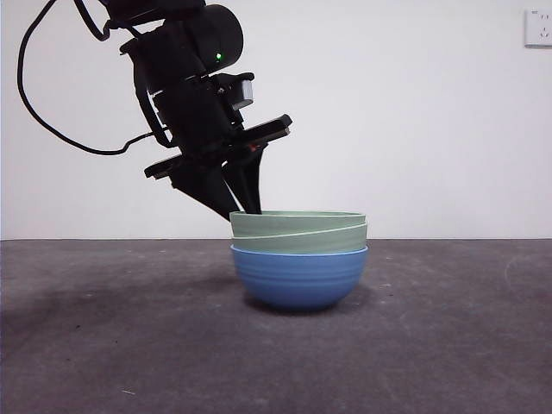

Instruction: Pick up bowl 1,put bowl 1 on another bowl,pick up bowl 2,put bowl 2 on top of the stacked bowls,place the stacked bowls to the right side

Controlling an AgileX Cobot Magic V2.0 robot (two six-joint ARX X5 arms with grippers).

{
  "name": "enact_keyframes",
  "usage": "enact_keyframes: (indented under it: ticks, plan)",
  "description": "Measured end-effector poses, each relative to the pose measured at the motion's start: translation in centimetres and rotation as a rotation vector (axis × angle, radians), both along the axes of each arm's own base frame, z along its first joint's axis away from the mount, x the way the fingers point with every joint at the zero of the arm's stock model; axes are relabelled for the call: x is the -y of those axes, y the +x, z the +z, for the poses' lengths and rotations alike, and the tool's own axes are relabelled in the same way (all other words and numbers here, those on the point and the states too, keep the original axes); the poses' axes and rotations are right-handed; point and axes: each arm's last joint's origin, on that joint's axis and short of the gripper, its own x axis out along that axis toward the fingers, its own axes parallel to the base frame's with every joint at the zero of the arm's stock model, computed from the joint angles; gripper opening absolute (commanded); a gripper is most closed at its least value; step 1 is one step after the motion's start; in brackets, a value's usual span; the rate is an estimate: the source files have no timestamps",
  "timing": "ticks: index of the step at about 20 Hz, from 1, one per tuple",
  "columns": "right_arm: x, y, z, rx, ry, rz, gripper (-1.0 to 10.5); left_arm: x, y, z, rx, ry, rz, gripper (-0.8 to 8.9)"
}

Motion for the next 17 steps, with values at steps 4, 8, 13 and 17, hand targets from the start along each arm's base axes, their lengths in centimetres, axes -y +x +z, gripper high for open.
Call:
enact_keyframes:
  ticks: [4,8,13,17]
  plan:
    - [0.0,0.0,-0.2,-0.026,-0.012,0.000,2.5,0.0,0.0,0.1,0.002,-0.001,0.000,3.91]
    - [-0.4,0.9,-0.7,-0.068,-0.032,0.000,2.6,-0.8,-1.2,2.9,0.040,-0.024,0.001,3.91]
    - [-2.4,5.1,-2.6,-0.164,-0.076,0.000,4.3,-4.2,-5.6,10.1,0.134,-0.076,0.016,3.91]
    - [-4.4,9.6,-5.4,-0.252,-0.107,-0.008,5.5,-7.6,-11.2,15.4,0.227,-0.120,0.003,3.91]
